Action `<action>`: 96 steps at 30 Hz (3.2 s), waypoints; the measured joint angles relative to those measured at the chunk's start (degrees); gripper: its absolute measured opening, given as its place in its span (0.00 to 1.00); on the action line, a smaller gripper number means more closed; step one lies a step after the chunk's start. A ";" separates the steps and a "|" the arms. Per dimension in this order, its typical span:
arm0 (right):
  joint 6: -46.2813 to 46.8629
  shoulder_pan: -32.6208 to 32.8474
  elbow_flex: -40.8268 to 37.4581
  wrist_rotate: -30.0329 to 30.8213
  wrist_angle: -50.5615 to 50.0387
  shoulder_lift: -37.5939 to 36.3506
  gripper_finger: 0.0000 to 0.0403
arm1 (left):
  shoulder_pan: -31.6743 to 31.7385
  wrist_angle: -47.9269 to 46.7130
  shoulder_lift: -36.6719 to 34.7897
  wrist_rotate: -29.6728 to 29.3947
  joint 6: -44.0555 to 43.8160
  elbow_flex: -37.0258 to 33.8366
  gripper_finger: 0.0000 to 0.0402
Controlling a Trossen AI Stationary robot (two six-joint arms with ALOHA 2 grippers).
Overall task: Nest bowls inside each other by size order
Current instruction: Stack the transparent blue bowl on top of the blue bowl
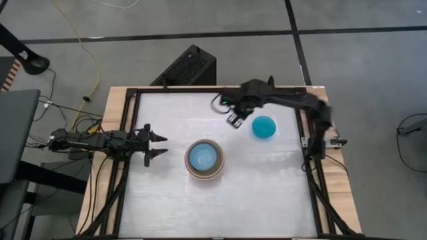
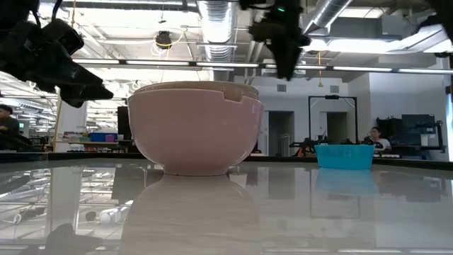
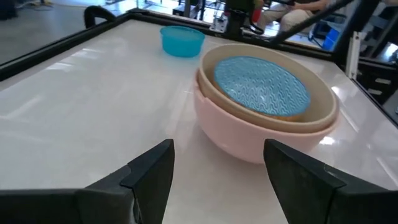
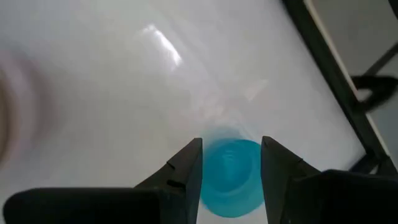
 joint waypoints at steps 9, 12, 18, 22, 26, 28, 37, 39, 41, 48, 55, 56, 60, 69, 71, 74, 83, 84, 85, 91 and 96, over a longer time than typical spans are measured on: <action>5.09 -10.58 -35.36 -2.01 18.71 -25.00 0.32 | 0.00 0.74 0.00 -3.69 -0.77 -0.07 0.59; 7.90 -13.15 -42.70 -2.06 21.13 -30.80 0.32 | 0.00 0.78 0.00 -4.64 -1.45 -0.07 0.59; 12.56 -17.19 -52.75 -3.31 22.36 -37.66 0.32 | 0.00 0.89 0.00 -6.63 -2.51 -0.07 0.59; 12.71 -19.75 -58.04 -6.23 26.46 -39.03 0.32 | 0.00 0.91 0.00 -6.91 -3.08 -0.07 0.59; 13.08 -21.79 -62.48 -8.42 30.93 -38.06 0.32 | 0.00 0.93 0.00 -6.91 -4.40 -0.07 0.59; 13.08 -22.20 -64.56 -10.48 34.04 -37.26 0.32 | 0.00 0.93 0.00 -6.90 -5.16 -0.07 0.59; 13.06 -22.10 -69.93 -11.61 39.69 -33.03 0.32 | 0.00 0.93 0.00 -6.28 -7.40 -0.07 0.59; 13.03 -22.13 -70.19 -11.56 40.28 -32.04 0.32 | 0.00 0.93 0.00 -5.73 -7.44 -0.07 0.59; 12.51 -22.13 -70.19 -11.56 40.76 -31.02 0.31 | 0.00 0.91 0.00 -5.60 -7.46 -0.07 0.59; 11.09 -22.13 -70.19 -12.67 43.52 -27.51 0.22 | 0.00 0.91 -0.02 -5.40 -7.57 -0.07 0.59; 10.83 -22.48 -70.08 -12.67 43.76 -25.88 0.02 | 0.00 0.85 -0.02 -2.80 -9.05 -0.07 0.59; 10.72 -22.50 -70.08 -12.67 43.75 -26.01 0.02 | 0.00 0.84 -0.02 -2.67 -9.06 -0.07 0.59; 10.94 -22.50 -69.98 -12.70 43.36 -27.45 0.01 | 0.00 0.84 -0.02 -2.67 -9.05 -0.07 0.59; 13.69 -21.75 -63.65 -14.34 37.44 -30.69 0.00 | 0.00 0.82 -0.02 -0.66 -8.99 -0.07 0.59; 14.47 -20.76 -61.08 -14.38 35.52 -30.82 0.00 | 0.00 0.80 -0.02 -0.23 -8.37 -0.07 0.59; 16.09 -18.69 -56.62 -14.38 33.66 -30.95 0.00 | 0.00 0.80 -0.02 0.38 -7.35 -0.07 0.59; 22.90 -10.27 -43.50 -13.94 32.77 -30.94 0.00 | -0.02 0.77 -0.02 2.08 -4.55 -0.07 0.59; 23.77 -9.14 -42.38 -13.77 32.83 -30.94 0.00 | 0.00 0.77 -0.02 2.33 -4.20 -0.07 0.59; 24.62 -7.99 -41.40 -13.43 32.89 -30.94 0.00 | -0.01 0.77 -0.02 2.37 -3.82 -0.07 0.59; 29.99 -0.95 -37.88 -10.04 32.85 -30.94 0.00 | 0.00 0.80 -0.02 2.48 -2.35 -0.07 0.59; 32.95 2.47 -37.82 -7.71 28.55 -30.94 0.00 | 0.00 0.82 -0.02 4.41 -2.34 -0.04 0.59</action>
